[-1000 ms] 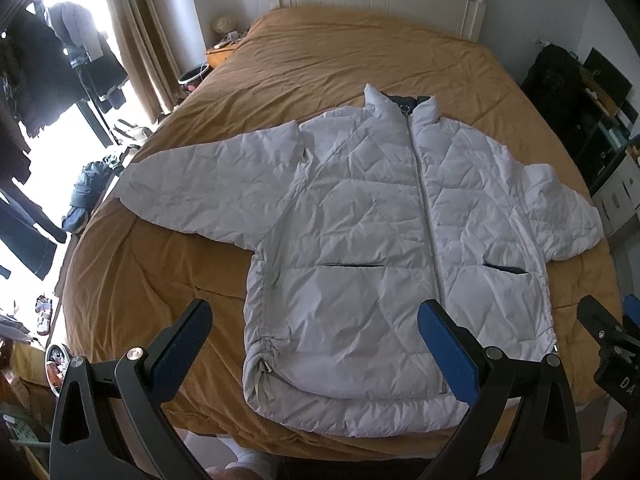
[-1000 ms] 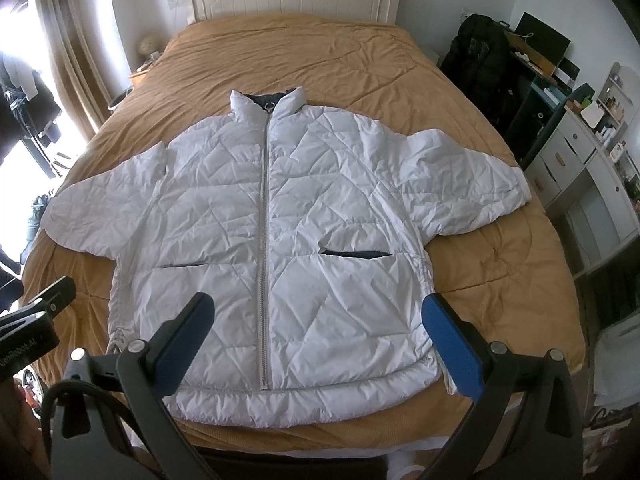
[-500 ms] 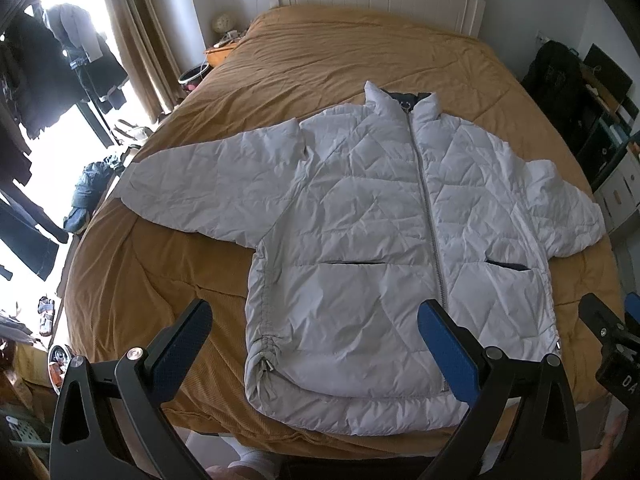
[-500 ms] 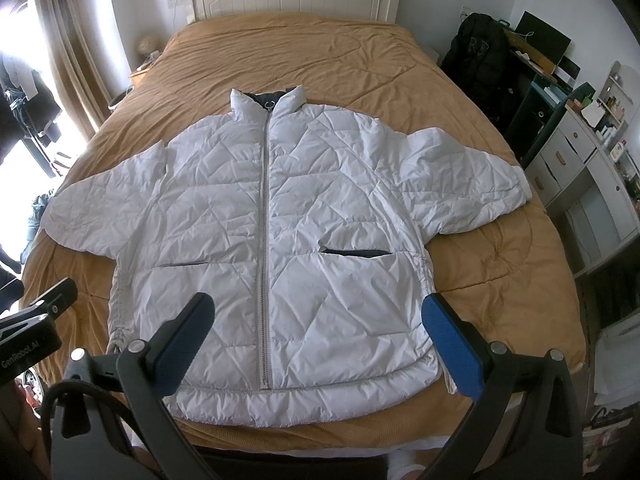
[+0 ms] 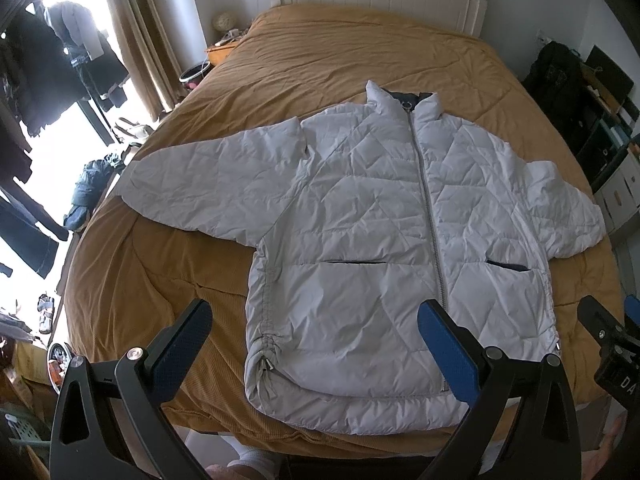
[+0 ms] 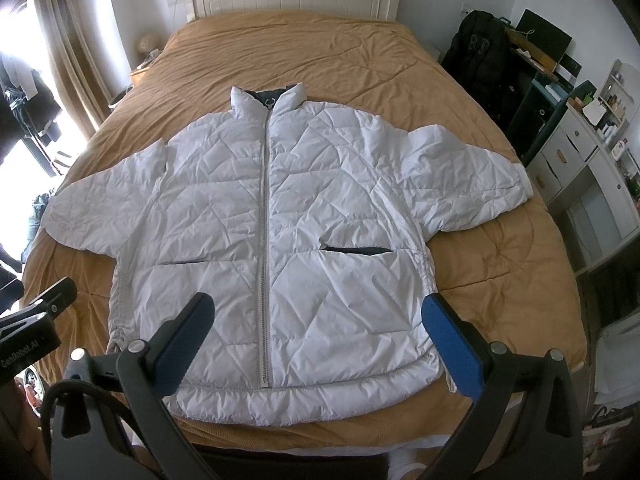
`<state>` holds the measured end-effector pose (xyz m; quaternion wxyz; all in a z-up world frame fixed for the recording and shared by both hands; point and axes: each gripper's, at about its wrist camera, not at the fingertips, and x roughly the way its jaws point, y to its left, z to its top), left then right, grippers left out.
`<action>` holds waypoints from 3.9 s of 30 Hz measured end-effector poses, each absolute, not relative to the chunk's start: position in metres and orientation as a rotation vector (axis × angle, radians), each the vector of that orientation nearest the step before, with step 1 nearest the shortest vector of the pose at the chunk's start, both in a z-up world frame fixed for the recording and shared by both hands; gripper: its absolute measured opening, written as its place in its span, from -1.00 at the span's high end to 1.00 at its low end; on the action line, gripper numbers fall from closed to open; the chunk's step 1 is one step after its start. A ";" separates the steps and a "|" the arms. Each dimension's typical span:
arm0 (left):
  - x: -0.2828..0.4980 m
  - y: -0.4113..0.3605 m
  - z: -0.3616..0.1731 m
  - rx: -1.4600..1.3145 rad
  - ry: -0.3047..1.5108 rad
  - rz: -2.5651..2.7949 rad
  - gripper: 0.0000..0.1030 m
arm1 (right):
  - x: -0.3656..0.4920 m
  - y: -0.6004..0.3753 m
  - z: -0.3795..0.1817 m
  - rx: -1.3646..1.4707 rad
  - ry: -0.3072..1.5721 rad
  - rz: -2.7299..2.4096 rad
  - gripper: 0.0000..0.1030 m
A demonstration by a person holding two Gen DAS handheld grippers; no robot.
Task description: Fold large clothes
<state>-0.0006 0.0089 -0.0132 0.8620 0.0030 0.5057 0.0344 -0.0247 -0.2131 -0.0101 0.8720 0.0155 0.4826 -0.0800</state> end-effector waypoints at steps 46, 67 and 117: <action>0.034 0.074 0.034 0.017 1.102 0.015 -0.99 | -0.030 -0.215 -0.012 0.072 1.017 -0.134 -1.00; 0.226 0.439 -0.220 -0.527 1.103 0.481 -0.96 | 0.046 -0.223 -0.059 0.118 1.169 -0.219 -0.99; 0.285 -0.184 -0.198 -0.230 1.266 -0.531 0.68 | 0.201 -0.365 -0.118 0.388 0.832 -0.250 -0.33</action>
